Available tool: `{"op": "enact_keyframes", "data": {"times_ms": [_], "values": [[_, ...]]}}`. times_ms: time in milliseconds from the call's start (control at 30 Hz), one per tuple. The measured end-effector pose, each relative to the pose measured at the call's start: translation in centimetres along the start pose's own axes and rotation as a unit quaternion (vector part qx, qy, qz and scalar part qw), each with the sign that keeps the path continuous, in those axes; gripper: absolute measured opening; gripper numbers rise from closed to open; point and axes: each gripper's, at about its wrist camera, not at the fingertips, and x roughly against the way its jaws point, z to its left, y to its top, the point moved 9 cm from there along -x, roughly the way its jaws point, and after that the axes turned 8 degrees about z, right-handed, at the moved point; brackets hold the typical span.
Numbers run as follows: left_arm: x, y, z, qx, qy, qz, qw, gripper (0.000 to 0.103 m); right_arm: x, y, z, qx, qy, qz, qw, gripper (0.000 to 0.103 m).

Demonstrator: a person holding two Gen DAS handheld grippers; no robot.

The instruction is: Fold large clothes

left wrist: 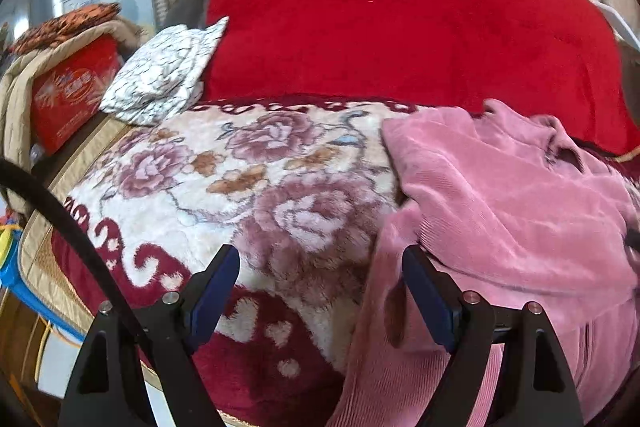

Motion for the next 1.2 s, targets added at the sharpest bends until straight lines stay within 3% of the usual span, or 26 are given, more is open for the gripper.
{"op": "enact_keyframes", "data": {"times_ms": [100,267,367,467,567,733,1100,1133,1167,1200], "values": [[0.6,-1.1,-1.4,-0.027,-0.027,0.007,0.9992,0.084,0.2,-0.1,0.0,0.016,-0.005,-0.006,1.000,0.057],[1.9,-4.0,-2.4,-0.063,-0.021,0.009,0.9978,0.084,0.5,-0.5,0.0,0.028,-0.013,-0.009,0.999,0.057],[1.7,-6.0,-1.3,-0.050,-0.024,0.033,0.9979,0.084,0.6,-0.5,-0.1,0.025,-0.004,-0.008,1.000,0.057],[0.8,-8.7,1.1,-0.005,-0.027,0.078,0.9965,0.084,1.2,-0.7,-0.3,0.025,0.009,-0.008,1.000,0.057],[0.5,-10.6,2.6,0.024,-0.026,0.099,0.9945,0.084,2.1,-1.1,-0.3,0.026,0.024,-0.012,0.999,0.057],[0.4,-13.5,2.0,0.048,-0.077,0.142,0.9858,0.084,3.8,-2.1,-0.5,0.029,0.047,-0.018,0.998,0.057],[-2.6,-16.5,-1.4,-0.001,-0.091,0.219,0.9714,0.083,5.6,-9.1,-2.8,-0.032,0.096,0.016,0.995,0.058],[-2.7,-16.5,-1.4,0.005,-0.100,0.219,0.9706,0.073,5.9,-10.1,-3.1,-0.036,0.098,0.023,0.994,0.058],[-2.8,-16.5,-1.6,0.014,-0.116,0.221,0.9683,0.047,6.0,-10.7,-3.2,-0.038,0.100,0.028,0.994,0.060],[-3.1,-16.5,-1.4,0.019,-0.128,0.226,0.9653,0.035,6.2,-11.7,-3.3,-0.039,0.102,0.038,0.993,0.062]]}}
